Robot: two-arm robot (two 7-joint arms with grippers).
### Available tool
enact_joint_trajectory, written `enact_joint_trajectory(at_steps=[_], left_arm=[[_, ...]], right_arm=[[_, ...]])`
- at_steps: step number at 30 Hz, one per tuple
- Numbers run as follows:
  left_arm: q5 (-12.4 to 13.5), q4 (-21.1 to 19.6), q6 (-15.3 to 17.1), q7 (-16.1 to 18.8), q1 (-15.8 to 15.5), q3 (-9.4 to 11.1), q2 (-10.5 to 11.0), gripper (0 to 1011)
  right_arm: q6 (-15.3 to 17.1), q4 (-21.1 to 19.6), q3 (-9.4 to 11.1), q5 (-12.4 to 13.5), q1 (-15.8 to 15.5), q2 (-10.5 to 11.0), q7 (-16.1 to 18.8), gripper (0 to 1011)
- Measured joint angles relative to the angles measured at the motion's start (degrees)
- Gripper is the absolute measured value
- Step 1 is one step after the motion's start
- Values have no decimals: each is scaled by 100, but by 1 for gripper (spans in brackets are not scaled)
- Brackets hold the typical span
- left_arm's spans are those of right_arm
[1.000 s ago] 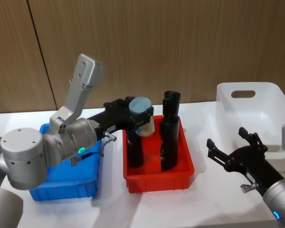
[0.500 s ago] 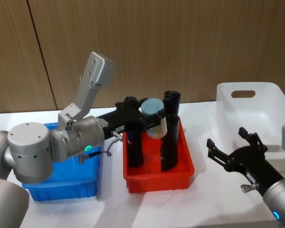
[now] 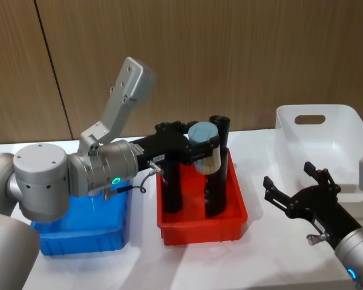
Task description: Pick the cotton swabs from the blue box and place them into the white box.
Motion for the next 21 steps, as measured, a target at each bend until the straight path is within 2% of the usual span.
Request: enact_joint_trajectory(at_steps=[21], left_arm=[[37, -55, 145, -318, -248, 64, -56, 669]], right_arm=[[0, 0, 0, 0, 0, 0, 0, 1002]])
